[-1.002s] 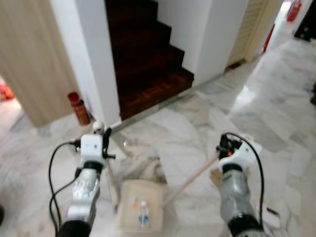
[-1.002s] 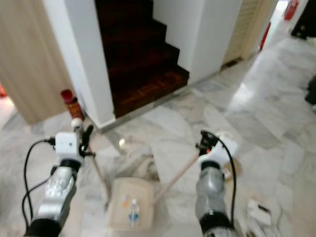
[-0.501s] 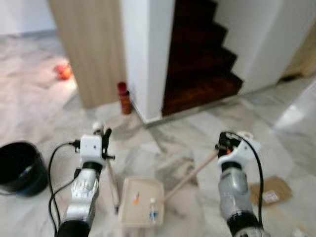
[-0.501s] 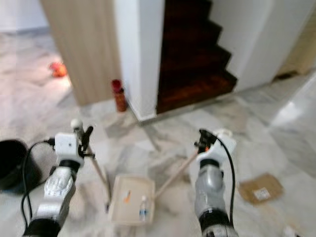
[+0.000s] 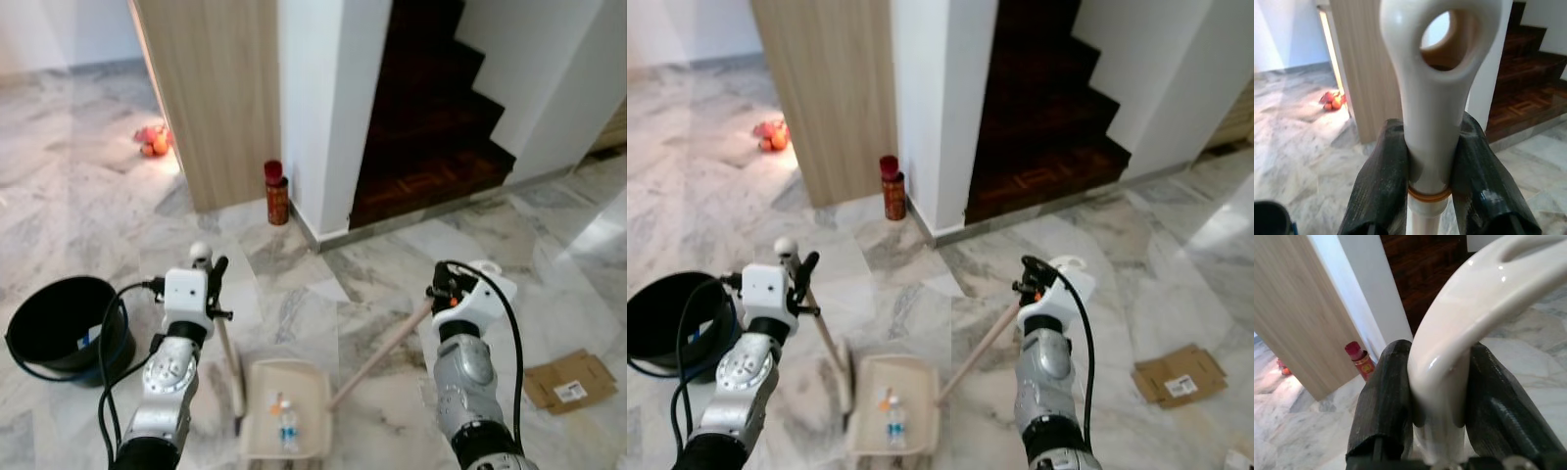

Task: Sweep floor

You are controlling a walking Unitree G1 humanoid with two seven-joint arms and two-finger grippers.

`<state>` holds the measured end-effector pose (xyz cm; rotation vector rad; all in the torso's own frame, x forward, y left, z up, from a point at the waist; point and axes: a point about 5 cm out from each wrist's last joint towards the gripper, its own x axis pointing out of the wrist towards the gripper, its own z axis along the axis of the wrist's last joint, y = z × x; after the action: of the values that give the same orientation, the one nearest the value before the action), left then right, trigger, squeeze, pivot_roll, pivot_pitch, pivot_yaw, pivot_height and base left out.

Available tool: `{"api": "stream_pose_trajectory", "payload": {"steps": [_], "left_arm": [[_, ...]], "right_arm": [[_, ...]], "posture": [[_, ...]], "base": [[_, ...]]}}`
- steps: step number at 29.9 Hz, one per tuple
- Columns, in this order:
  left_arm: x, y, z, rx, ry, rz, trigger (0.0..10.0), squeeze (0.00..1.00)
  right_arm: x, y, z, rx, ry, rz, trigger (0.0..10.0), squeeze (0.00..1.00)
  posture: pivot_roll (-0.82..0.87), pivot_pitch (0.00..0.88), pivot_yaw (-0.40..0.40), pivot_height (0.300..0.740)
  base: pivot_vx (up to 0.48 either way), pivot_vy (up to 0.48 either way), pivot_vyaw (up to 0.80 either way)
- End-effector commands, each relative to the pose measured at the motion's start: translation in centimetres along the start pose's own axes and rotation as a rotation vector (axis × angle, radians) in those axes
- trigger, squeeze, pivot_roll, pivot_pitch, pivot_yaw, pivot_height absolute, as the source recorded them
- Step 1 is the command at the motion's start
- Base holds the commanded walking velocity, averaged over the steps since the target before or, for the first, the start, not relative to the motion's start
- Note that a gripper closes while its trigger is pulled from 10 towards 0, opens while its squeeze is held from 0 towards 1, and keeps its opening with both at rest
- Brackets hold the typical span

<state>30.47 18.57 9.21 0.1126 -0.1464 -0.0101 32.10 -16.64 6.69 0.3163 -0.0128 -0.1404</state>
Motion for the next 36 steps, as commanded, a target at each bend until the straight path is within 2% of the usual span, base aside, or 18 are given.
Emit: {"api": "stream_pose_trajectory", "payload": {"steps": [1, 11, 19, 36], "left_arm": [[0.42, -0.28, 0.99, 0.017, -0.046, -0.016, 10.0, 0.00], [0.36, -0.14, 1.02, 0.011, -0.044, -0.009, 10.0, 0.00], [0.40, -0.07, 1.10, 0.009, -0.043, -0.003, 10.0, 0.00], [0.42, -0.08, 1.21, 0.005, -0.045, 0.002, 10.0, 0.00]], "right_arm": [[0.45, 0.16, 0.91, 0.040, -0.040, -0.006, 10.0, 0.00], [0.48, 0.49, 0.91, 0.045, -0.042, -0.002, 10.0, 0.00], [0.53, 0.52, 0.98, 0.046, -0.041, 0.001, 10.0, 0.00], [0.62, 0.20, 1.17, 0.047, -0.043, -0.008, 10.0, 0.00]], "posture": [[0.16, 0.000, -0.032, 0.740], [0.17, 0.000, -0.037, 0.740], [0.17, 0.000, -0.036, 0.740], [0.17, 0.000, -0.035, 0.740]], "base": [[0.000, 0.296, 0.00], [0.000, 0.290, 0.64], [0.000, 0.286, 0.00], [0.000, 0.278, 0.74]]}}
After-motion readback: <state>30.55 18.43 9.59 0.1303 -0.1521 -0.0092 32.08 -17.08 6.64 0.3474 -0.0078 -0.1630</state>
